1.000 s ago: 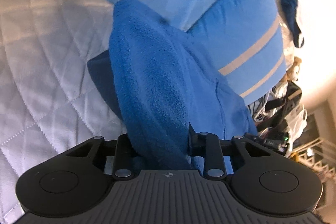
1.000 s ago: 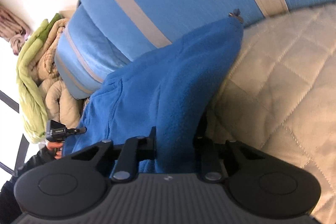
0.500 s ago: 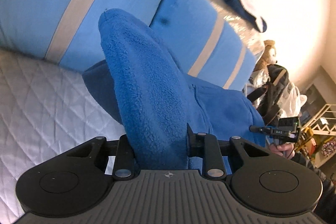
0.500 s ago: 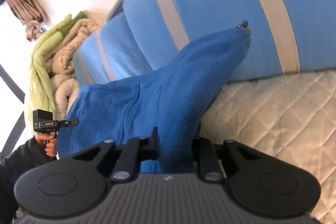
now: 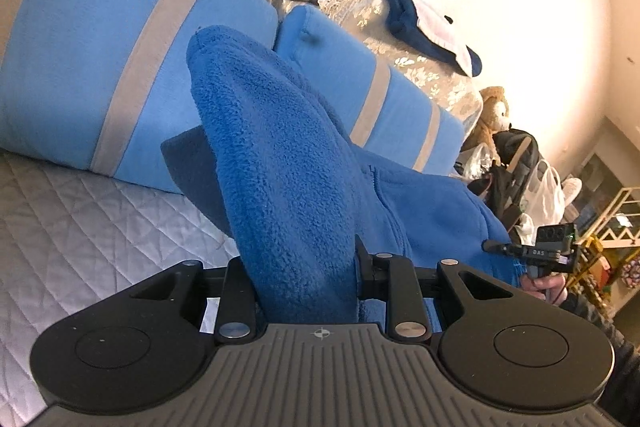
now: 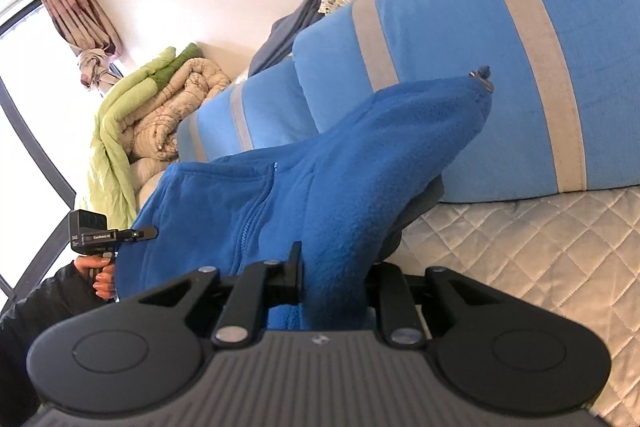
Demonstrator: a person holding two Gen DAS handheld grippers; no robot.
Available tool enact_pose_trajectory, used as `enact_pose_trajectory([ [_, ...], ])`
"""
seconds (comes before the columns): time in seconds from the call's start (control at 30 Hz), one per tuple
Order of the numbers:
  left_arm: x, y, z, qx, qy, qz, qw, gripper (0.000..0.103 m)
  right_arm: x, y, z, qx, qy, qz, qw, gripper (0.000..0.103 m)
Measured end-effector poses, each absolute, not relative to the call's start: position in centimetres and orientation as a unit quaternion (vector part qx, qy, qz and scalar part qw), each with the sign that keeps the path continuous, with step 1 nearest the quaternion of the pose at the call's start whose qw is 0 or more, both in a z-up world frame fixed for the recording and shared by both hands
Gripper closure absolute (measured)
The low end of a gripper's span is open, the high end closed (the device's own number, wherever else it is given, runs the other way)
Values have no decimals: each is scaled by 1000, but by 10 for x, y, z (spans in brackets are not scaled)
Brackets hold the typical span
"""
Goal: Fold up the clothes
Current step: 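Grasp the fleece edge with the left gripper while the right gripper grasps beside it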
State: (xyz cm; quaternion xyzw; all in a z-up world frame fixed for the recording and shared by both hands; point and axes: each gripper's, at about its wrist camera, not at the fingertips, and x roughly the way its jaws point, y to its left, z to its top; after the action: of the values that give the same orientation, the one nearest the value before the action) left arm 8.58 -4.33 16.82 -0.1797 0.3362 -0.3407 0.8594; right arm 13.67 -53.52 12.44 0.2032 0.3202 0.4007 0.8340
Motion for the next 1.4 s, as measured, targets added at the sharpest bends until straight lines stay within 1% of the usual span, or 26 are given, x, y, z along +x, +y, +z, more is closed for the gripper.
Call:
enact_pose_trajectory([
  [0.13, 86, -32, 167, -190, 349, -332, 856, 76, 134, -527, 126, 210, 326, 403, 829, 85],
  [0.47, 98, 14, 154, -234, 414, -294, 829, 76, 144, -484, 121, 225, 384, 407, 798, 85],
  [0.7, 100, 51, 155, -248, 425, -270, 828, 76, 148, -446, 117, 234, 403, 417, 780, 85],
  [0.93, 102, 92, 166, -252, 430, -247, 831, 76, 154, -402, 119, 237, 404, 434, 770, 85],
  [1.4, 105, 166, 217, -228, 416, -162, 865, 76, 161, -290, 117, 241, 398, 474, 747, 86],
])
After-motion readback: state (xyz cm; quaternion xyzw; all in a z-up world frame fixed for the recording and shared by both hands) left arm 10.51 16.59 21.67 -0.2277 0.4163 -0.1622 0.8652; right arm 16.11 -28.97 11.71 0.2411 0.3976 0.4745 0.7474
